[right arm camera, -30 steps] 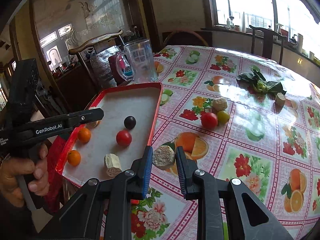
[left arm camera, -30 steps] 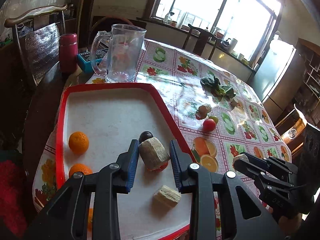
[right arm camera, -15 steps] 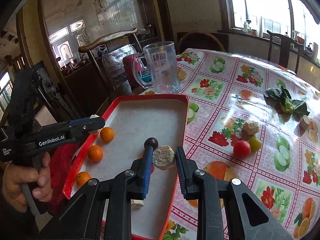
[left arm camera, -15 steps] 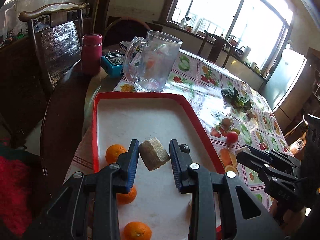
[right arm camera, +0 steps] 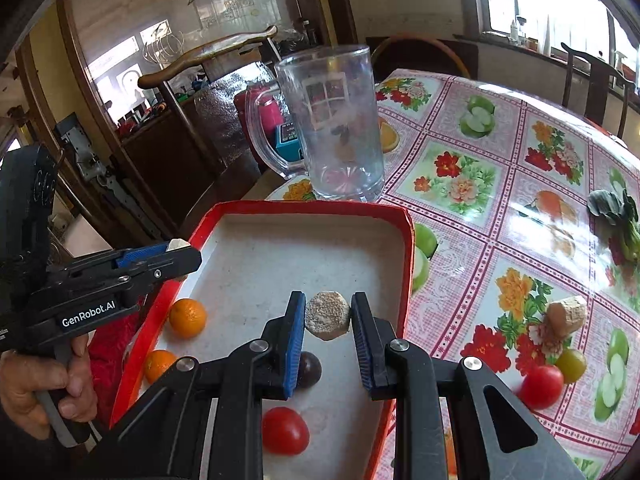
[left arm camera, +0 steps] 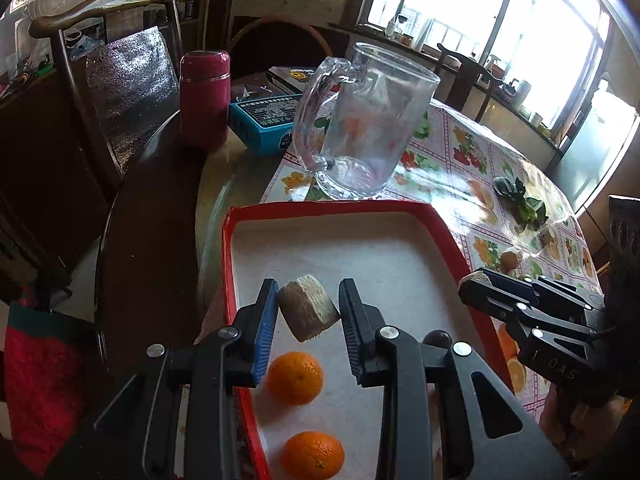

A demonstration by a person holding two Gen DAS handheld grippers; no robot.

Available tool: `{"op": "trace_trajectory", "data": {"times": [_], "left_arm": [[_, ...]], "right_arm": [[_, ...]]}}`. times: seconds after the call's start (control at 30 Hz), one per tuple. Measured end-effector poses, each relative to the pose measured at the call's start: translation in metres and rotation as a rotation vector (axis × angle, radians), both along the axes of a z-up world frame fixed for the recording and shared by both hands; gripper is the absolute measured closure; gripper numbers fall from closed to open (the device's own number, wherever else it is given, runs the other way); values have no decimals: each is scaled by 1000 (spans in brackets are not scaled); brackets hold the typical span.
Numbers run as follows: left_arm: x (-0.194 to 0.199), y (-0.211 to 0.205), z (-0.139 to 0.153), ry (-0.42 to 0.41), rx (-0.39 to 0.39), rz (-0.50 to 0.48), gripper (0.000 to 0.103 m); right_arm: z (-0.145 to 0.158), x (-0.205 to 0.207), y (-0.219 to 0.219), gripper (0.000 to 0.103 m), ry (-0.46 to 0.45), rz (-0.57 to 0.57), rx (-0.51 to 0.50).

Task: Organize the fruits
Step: 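Carry the chunk into the tray and release while the right tool drops the disc there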

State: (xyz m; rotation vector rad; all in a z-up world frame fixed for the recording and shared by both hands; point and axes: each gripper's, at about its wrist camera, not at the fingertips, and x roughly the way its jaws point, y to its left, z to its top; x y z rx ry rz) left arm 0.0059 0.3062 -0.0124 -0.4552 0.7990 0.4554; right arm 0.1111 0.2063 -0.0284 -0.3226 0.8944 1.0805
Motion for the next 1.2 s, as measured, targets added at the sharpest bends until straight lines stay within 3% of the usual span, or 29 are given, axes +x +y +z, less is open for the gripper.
{"op": "trace_trajectory", "data": {"times": [0.23,0.6,0.67,0.87,1.2], "left_arm": [[16,6,-18,62,-6,-12,74],[25,11,-33,138,-41,-12,74],[23,10,-31,139,-32,-3,73],[12,-3,-12,97,19,6,43],[8,-37,6,55,31,-47,43]], "right_arm": [[-23,6,19,79,35,34,-55],[-23,0,24,72,7,64,-85],[-18,-3,17,68,-8,60,-78],[4,-6,-18,67,-7,35,-11],[24,4,-88,66,-12,-56,37]]}}
